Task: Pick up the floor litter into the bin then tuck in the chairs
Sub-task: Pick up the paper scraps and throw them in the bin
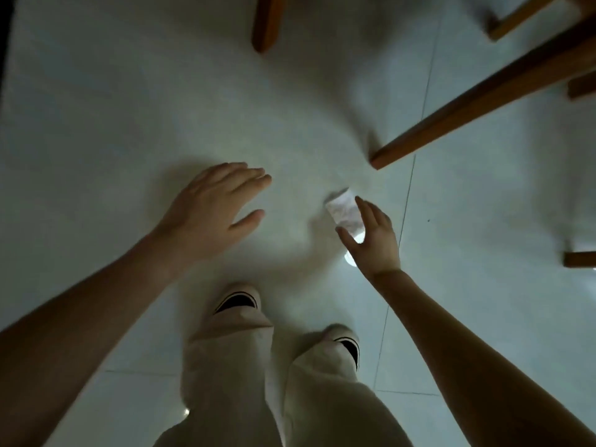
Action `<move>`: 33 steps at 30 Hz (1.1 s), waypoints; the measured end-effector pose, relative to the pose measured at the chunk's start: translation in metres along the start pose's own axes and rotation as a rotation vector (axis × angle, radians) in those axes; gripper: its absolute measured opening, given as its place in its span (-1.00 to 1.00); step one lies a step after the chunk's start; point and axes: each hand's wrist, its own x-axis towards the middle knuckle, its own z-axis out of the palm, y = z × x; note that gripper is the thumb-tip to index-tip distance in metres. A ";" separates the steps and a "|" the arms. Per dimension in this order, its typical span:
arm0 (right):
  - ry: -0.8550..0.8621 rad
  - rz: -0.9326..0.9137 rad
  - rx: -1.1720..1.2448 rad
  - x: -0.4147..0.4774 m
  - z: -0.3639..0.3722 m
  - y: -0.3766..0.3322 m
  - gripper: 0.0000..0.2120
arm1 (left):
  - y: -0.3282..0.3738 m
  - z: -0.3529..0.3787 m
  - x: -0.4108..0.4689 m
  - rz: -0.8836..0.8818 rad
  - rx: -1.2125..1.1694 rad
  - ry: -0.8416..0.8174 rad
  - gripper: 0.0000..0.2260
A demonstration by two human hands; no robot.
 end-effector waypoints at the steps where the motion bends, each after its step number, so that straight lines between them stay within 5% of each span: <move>1: 0.005 0.016 -0.036 0.006 0.013 0.006 -0.33 | -0.009 0.011 -0.001 0.006 -0.001 -0.019 -0.50; 6: 0.053 0.068 -0.161 0.016 0.042 0.015 -0.43 | -0.030 0.038 -0.003 -0.011 -0.034 -0.030 -0.51; 17: 0.155 0.066 0.261 -0.005 -0.004 -0.049 -0.71 | -0.011 -0.012 -0.024 -0.090 -0.129 0.104 -0.54; 25: 0.260 -0.007 0.389 -0.084 -0.179 -0.187 -0.90 | 0.059 -0.189 -0.090 -0.212 -0.203 0.177 -0.56; 33: 0.314 -0.200 0.546 -0.179 -0.431 -0.354 -0.95 | 0.175 -0.465 -0.167 -0.274 -0.182 0.320 -0.57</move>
